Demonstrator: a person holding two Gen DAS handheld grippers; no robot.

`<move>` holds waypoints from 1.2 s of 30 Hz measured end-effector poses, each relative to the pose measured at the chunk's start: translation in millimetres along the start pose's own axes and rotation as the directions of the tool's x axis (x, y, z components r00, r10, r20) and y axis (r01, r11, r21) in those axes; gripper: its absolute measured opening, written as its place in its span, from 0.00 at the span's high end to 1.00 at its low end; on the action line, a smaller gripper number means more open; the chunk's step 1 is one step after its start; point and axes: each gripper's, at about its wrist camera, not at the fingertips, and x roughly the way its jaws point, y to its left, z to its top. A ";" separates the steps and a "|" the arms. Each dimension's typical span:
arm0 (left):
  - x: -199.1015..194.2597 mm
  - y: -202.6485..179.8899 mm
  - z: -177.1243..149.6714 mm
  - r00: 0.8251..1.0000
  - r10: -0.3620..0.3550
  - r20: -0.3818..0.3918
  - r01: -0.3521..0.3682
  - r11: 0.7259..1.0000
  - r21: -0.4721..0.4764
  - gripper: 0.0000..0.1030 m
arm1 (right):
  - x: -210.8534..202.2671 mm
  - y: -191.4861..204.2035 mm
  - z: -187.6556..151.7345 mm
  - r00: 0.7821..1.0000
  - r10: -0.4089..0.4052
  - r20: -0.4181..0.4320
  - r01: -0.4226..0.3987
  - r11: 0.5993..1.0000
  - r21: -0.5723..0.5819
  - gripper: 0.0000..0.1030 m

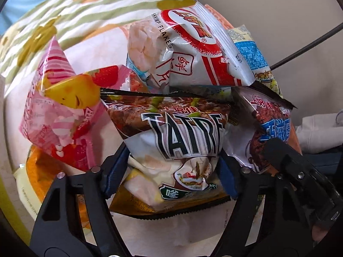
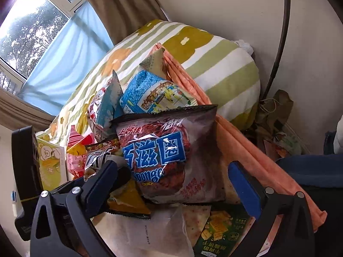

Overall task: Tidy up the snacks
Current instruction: 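Grasp the white Taire bag with the left gripper while the right grasps the Sponge bag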

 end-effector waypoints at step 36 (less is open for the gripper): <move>-59.7 -18.8 -38.5 0.988 0.103 0.112 -0.112 0.991 0.077 0.46 | 5.0 5.2 3.7 1.000 -0.025 0.020 0.026 0.996 -0.085 0.45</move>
